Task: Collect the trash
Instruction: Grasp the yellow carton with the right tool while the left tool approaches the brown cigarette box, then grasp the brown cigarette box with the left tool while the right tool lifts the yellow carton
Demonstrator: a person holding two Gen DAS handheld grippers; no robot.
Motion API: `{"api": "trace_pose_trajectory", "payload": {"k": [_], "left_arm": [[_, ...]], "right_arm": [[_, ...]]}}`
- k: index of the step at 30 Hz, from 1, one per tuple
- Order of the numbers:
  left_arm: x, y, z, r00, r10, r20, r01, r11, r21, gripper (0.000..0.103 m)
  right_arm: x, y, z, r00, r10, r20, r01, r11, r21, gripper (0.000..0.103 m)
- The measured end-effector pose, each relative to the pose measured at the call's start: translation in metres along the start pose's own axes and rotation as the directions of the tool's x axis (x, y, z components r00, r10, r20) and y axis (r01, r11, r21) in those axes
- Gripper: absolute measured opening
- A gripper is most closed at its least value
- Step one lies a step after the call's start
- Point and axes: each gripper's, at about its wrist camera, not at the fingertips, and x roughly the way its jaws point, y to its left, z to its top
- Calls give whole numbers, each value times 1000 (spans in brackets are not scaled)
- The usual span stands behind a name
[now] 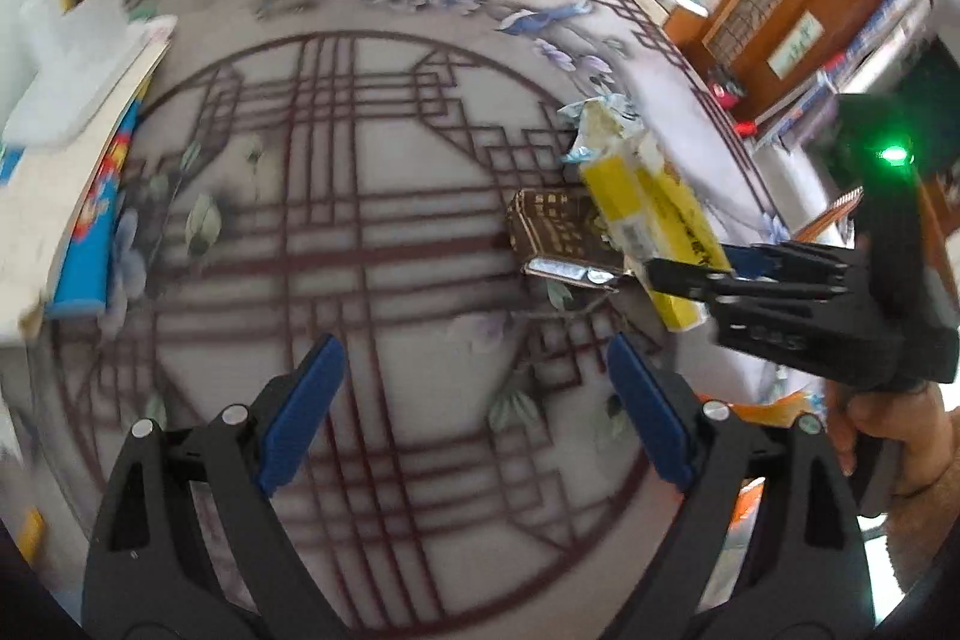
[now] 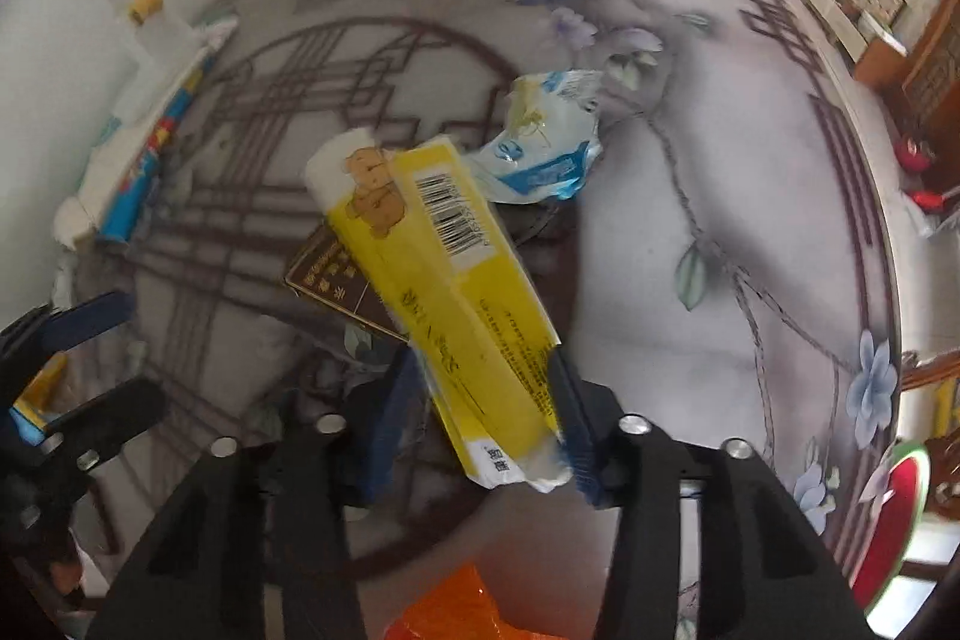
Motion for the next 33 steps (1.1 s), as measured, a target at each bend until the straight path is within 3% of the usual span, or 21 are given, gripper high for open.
{"api": "trace_pose_trajectory", "payload": {"k": [2,5,10,15,17,19,20,21,22,24,29,33], "left_arm": [[8,-5,9,1000,0,-3,0,998,66,87],[22,-20,25,1000,0,1,-1,976,216,87],[51,-54,49,998,-32,-46,50,883,467,87],[81,-82,54,994,4,-106,63,780,622,87],[89,-90,53,992,12,-129,75,752,655,86],[98,-97,51,986,31,-163,90,729,678,85],[101,-99,48,983,43,-178,92,722,685,84],[103,-100,45,982,51,-184,92,718,690,84],[105,-101,41,981,60,-187,89,713,696,81],[103,-102,40,983,49,-178,88,722,686,72],[91,-97,38,983,-1,-186,113,794,597,55],[76,-87,34,987,-39,-153,112,856,505,52]], "right_arm": [[-15,-12,-6,998,58,29,-59,997,49,14],[-40,-28,-18,994,83,71,-90,990,112,14],[-72,-52,-43,987,115,116,-136,972,192,14],[-75,-65,-68,993,95,63,-108,960,260,15],[-70,-71,-75,994,103,49,-113,949,294,20],[-69,-76,-80,993,107,47,-116,938,327,40],[-70,-79,-82,992,108,59,-122,931,345,54],[-72,-81,-82,992,107,69,-125,927,354,62],[-74,-82,-82,992,105,76,-126,925,358,62],[-76,-84,-79,992,94,79,-116,926,358,64],[-66,-81,-72,994,98,48,-109,929,353,71],[-53,-75,-70,989,147,33,-149,915,376,72]]}}
